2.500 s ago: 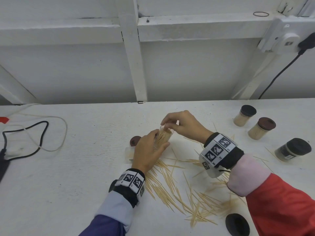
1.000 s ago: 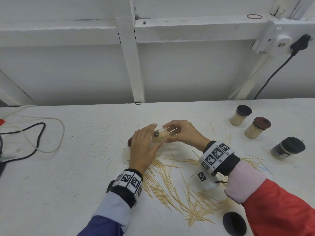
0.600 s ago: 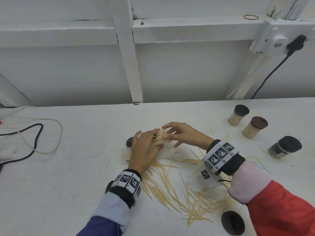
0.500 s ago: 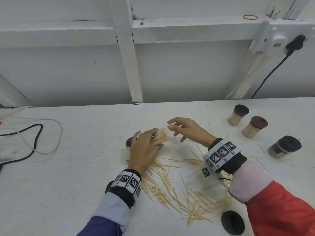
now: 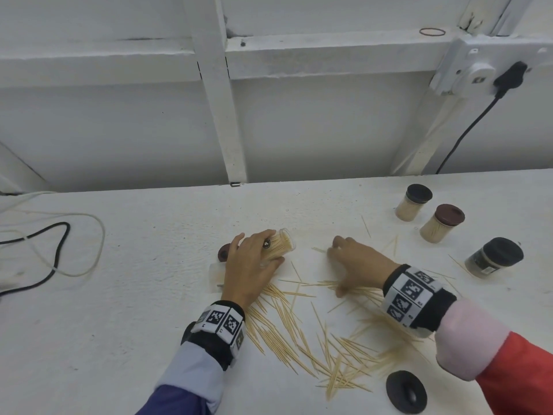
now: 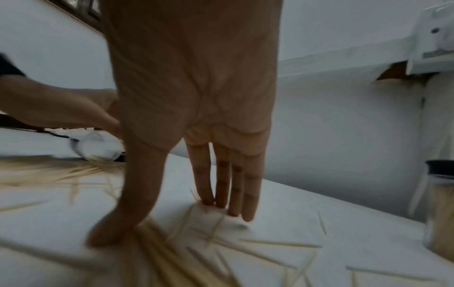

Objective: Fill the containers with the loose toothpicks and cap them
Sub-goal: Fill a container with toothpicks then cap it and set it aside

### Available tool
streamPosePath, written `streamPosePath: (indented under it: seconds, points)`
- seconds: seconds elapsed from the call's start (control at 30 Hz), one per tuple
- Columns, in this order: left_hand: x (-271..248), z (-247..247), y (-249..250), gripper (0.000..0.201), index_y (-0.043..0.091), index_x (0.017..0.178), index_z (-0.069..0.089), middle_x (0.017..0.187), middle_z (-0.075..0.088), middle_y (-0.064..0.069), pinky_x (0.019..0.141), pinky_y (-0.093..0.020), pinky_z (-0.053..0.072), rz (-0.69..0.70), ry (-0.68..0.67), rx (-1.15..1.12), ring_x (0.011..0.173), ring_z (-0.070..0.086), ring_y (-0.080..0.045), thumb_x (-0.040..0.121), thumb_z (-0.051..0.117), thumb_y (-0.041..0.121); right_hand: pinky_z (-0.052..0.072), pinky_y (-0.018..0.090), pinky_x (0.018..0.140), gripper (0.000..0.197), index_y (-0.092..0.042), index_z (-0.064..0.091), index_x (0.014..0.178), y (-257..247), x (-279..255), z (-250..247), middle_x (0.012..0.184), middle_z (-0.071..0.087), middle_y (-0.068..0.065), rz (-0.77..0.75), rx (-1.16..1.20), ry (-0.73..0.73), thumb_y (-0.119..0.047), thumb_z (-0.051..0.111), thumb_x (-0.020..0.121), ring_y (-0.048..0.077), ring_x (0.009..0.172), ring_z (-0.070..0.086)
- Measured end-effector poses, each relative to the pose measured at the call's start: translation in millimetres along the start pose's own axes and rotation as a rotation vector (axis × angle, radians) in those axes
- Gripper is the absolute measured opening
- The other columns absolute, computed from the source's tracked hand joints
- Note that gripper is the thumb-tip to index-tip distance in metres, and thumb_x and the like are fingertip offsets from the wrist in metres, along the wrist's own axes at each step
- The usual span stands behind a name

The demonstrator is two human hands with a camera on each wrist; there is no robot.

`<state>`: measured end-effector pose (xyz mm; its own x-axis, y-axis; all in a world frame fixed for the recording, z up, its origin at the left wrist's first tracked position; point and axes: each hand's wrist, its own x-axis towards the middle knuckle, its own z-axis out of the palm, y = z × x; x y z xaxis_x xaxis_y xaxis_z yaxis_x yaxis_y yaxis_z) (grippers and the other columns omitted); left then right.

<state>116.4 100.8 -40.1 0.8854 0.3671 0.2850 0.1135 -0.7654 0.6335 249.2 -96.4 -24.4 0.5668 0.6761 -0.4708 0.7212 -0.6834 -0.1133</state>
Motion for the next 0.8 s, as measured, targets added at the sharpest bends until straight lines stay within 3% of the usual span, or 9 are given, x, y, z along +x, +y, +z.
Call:
streamPosePath:
  seconds: [0.1,0.17,0.33,0.57,0.67,0.8]
  points:
    - [-0.7,-1.7,2.2,0.050,0.016,0.131,0.056,0.127,0.060,0.003,0.112,-0.029,0.016,-0.034,-0.031,-0.012,0.093,0.014,0.021,0.085,0.074,0.027,0.045,0.028,0.076,0.033,-0.008,0.067,0.103,-4.3,-2.4,3.4,0.106,0.053,0.002,-0.024,-0.026,0.057,-0.024,0.077,0.077,0.022,0.094,0.053]
    - [-1.2,-3.0,3.6,0.050,0.016,0.131,0.055,0.127,0.061,0.003,0.111,-0.026,0.014,-0.025,-0.040,-0.012,0.093,0.012,0.023,0.086,0.073,0.027,0.041,0.027,0.070,0.016,-0.008,0.071,0.098,-6.3,-3.4,1.4,0.103,0.059,0.005,-0.017,-0.019,0.070,-0.012,0.069,0.083,0.022,0.085,0.054]
    - [-1.3,-4.2,5.3,0.051,0.018,0.132,0.055,0.128,0.060,0.004,0.109,-0.020,0.011,-0.047,-0.049,-0.008,0.095,0.016,0.018,0.086,0.073,0.029,0.048,0.029,0.077,0.020,-0.012,0.070,0.099,-7.2,-7.7,-2.7,0.108,0.062,0.008,-0.014,-0.005,0.079,-0.003,0.058,0.086,0.026,0.093,0.061]
    - [-2.1,-6.0,7.9,0.051,0.017,0.132,0.055,0.130,0.059,0.004,0.109,-0.022,0.012,-0.042,-0.060,-0.026,0.094,0.015,0.020,0.086,0.073,0.029,0.033,0.025,0.069,0.024,-0.020,0.068,0.097,-11.3,-11.7,-1.6,0.105,0.063,0.002,-0.010,-0.042,0.100,-0.006,0.052,0.085,0.020,0.079,0.051]
    - [-1.8,-6.7,9.1,0.052,0.017,0.134,0.053,0.132,0.058,0.005,0.112,-0.026,0.016,-0.054,-0.076,-0.026,0.093,0.015,0.020,0.087,0.072,0.029,0.039,0.025,0.069,0.021,-0.022,0.072,0.094,-8.9,-12.9,-6.8,0.101,0.068,-0.003,-0.017,0.055,0.131,-0.011,0.058,0.084,0.018,0.088,0.062]
    - [-2.3,-8.0,11.0,0.052,0.019,0.134,0.053,0.133,0.057,0.007,0.113,-0.029,0.018,-0.081,-0.085,-0.041,0.102,0.021,0.010,0.087,0.072,0.030,0.046,0.023,0.069,0.021,-0.023,0.076,0.090,-7.7,-13.2,-14.1,0.091,0.073,-0.008,-0.022,0.218,0.144,-0.010,0.062,0.081,0.010,0.087,0.066]
